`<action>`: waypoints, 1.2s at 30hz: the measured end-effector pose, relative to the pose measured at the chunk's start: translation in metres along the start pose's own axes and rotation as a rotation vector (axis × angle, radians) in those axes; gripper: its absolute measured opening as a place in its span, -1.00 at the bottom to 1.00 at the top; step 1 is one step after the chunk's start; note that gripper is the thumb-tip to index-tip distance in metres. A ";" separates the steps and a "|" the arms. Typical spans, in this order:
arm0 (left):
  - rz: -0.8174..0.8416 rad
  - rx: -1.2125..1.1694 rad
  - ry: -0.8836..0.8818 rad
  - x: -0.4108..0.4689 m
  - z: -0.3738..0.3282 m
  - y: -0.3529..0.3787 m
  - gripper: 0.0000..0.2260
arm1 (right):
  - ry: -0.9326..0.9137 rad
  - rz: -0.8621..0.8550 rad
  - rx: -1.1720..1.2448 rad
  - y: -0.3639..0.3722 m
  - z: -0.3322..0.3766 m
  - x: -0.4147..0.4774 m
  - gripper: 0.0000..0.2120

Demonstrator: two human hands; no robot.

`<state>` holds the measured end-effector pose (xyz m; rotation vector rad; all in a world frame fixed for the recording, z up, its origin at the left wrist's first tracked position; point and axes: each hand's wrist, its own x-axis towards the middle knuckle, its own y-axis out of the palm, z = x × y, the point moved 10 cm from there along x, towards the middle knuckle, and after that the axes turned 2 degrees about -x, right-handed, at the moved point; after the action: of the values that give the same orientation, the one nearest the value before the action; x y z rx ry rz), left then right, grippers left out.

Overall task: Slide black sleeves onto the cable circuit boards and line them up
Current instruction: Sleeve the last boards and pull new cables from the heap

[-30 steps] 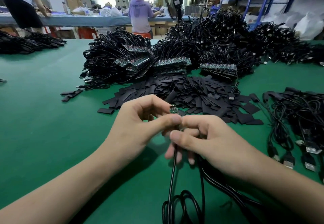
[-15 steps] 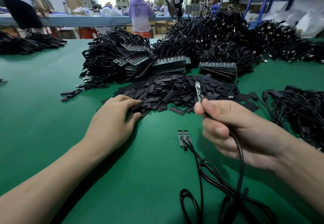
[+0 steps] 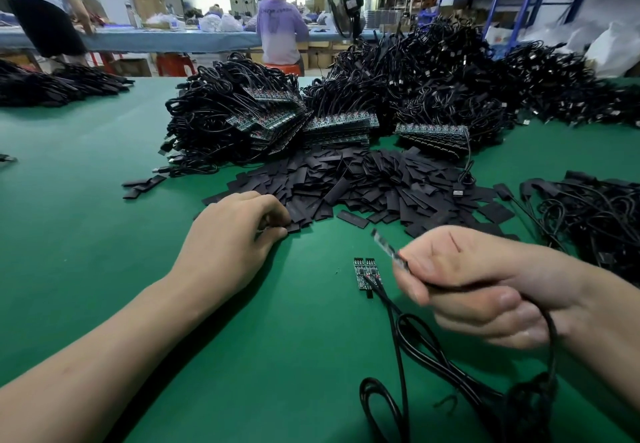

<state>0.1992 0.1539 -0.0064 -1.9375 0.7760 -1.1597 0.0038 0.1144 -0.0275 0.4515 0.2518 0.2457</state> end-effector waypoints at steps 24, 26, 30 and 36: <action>0.089 -0.036 0.001 -0.008 -0.015 0.005 -0.79 | -0.173 -0.998 -1.337 -0.059 0.039 -0.013 -0.68; 0.113 -0.117 -0.012 -0.008 -0.016 0.009 -0.86 | -0.175 -0.999 -1.329 -0.060 0.038 -0.013 -0.70; 0.103 -0.234 0.033 -0.009 -0.026 0.009 -0.94 | -0.233 -1.010 -1.271 -0.059 0.040 -0.013 -0.72; 0.132 -0.601 0.031 -0.015 -0.047 0.009 -0.89 | -0.312 -0.953 -1.183 -0.051 0.039 -0.006 -0.71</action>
<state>0.1491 0.1472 -0.0057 -2.2992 1.3664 -0.9426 0.0185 0.0522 -0.0156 -0.8140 -0.0318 -0.6082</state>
